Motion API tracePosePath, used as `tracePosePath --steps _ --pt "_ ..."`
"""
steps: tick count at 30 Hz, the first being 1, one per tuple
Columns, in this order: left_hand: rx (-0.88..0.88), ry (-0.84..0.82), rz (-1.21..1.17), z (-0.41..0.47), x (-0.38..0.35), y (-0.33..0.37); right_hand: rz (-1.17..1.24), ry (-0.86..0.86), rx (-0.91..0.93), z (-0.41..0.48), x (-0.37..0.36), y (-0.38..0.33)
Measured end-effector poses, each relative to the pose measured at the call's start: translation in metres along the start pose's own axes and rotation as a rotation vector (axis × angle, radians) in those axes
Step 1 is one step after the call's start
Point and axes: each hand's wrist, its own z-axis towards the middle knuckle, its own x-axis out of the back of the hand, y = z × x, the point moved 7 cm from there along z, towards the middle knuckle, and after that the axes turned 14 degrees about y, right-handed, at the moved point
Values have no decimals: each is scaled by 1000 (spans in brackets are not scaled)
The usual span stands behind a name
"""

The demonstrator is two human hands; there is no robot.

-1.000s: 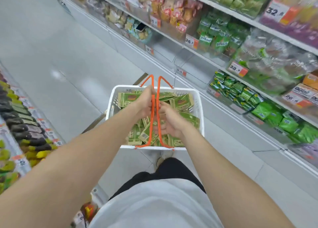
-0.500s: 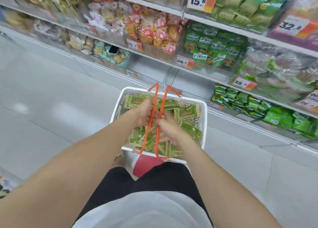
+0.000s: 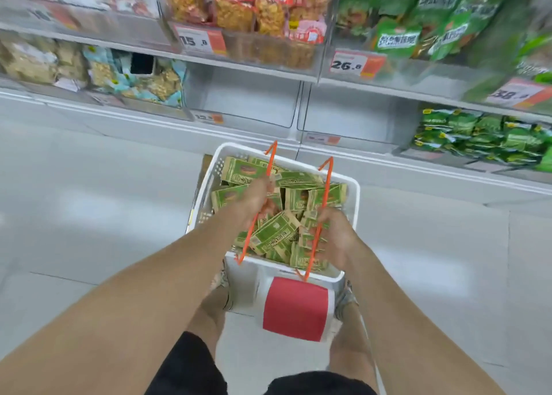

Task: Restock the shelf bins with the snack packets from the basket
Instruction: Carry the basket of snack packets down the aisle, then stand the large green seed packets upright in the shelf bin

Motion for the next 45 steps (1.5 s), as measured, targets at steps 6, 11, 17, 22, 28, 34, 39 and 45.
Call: tracePosePath --steps 6,11,17,22,28,34,39,45 --pt "-60 79 23 110 -19 -32 54 81 -33 106 -17 3" --pt "-92 230 132 186 -28 -64 -20 99 14 188 -9 6" --pt "-168 295 307 221 -44 -76 -117 135 100 253 -3 8" --pt "-273 350 466 220 -48 -76 -309 210 406 241 1 5" --pt "-440 361 1043 200 -41 -71 -645 320 286 248 40 15" --pt "-349 194 1281 145 -28 -30 -951 136 481 184 36 -30" --pt "-376 71 1167 123 -8 13 -1128 1 694 127 5 -76" --pt "-555 76 1113 136 12 37 -1333 -6 957 117 -38 -93"
